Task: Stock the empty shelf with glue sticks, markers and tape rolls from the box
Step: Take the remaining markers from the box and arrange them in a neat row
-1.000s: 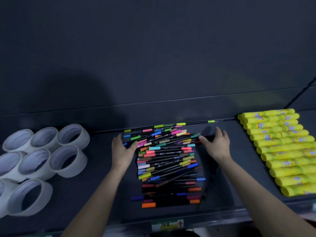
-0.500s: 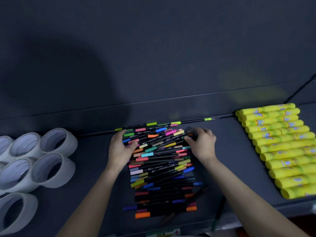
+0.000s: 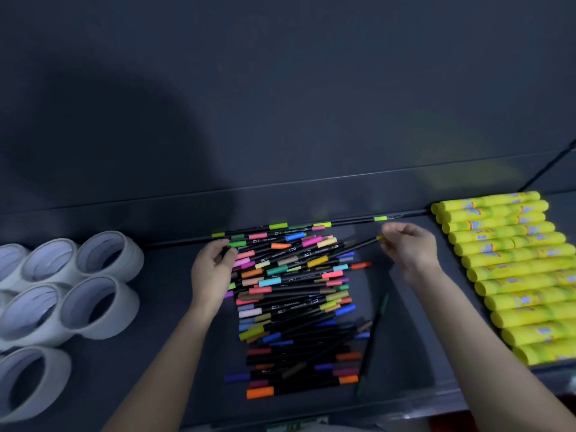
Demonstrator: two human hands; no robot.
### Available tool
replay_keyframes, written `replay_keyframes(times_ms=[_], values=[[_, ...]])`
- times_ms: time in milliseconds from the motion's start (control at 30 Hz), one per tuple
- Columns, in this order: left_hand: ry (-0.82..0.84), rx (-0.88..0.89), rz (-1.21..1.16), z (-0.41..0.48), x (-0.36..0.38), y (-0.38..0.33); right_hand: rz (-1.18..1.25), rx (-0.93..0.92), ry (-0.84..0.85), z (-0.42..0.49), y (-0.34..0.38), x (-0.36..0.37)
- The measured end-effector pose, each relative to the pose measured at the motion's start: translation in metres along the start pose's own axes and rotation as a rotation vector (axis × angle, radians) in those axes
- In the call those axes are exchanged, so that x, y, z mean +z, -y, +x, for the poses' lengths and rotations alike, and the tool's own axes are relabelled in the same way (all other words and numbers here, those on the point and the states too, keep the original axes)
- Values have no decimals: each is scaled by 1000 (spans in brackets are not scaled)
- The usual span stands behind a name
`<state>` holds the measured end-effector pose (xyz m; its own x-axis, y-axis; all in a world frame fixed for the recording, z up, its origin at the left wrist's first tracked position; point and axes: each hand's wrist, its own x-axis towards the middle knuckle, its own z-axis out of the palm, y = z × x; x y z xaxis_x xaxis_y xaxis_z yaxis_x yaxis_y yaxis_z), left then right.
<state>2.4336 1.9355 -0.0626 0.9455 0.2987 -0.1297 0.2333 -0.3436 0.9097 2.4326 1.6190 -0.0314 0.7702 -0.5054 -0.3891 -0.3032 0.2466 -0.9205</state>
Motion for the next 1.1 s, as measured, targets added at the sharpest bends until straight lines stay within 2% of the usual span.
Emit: replay_keyframes(times_ms=[100,300,367,467,567,700,833,967,1100], values=[[-12,10,16,-3,-5,0,57,-17,-43,1,7,-3],[-51,71,38,-23,1,11,-32,14,93,-27,-13,35],[-61,80,-5,-28,6,8,-171,-48,95,-35,-25,48],[-66,49,-83,-27,13,4,-532,-272,152,-44,-36,56],[-33,67,-58,-28,21,-1,-673,-389,224,-42,-39,54],[-97,74,44,-16,14,-2,-750,-469,19,-10,-23,41],[-64,-17,130,8,4,-3,-938,-359,-111,37,-13,25],[2,-13,199,19,10,-8,-1068,-301,-84,57,-20,22],[36,31,243,19,20,-11,-1059,-395,-2,51,-30,35]])
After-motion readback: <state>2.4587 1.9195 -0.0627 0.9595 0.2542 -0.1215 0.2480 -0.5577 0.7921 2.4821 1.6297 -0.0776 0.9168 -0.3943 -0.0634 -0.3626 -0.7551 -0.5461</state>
